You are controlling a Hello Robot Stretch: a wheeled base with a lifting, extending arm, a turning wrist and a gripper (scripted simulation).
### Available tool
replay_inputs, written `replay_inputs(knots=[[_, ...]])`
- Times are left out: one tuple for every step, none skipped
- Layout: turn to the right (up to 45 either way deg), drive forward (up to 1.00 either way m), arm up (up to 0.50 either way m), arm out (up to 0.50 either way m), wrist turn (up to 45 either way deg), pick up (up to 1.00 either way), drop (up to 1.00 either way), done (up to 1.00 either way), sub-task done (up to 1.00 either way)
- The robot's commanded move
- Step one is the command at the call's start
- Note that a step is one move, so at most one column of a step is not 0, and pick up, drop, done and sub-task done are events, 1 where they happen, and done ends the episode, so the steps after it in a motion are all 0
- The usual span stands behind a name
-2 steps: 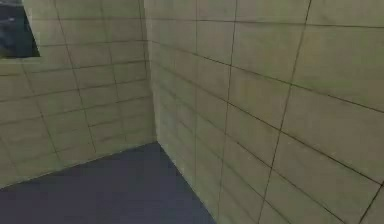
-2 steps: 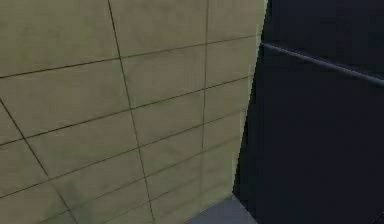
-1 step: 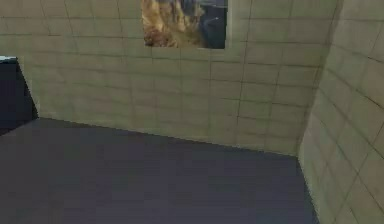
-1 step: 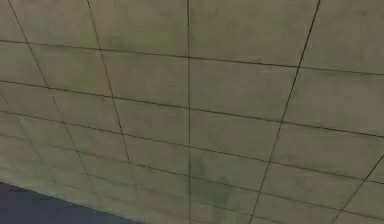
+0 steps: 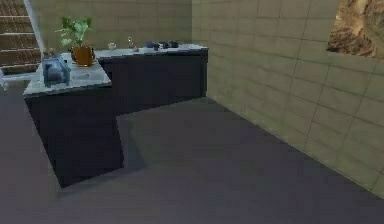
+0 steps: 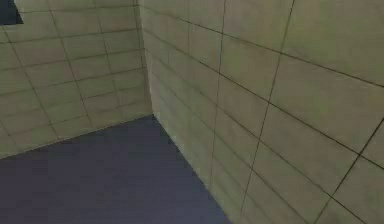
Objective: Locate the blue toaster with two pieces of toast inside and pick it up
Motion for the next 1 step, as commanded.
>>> replay_inputs(knots=[[-27.0, 0.00, 0.00, 0.00, 0.0, 0.00, 0.00, 0.00, 0.00]])
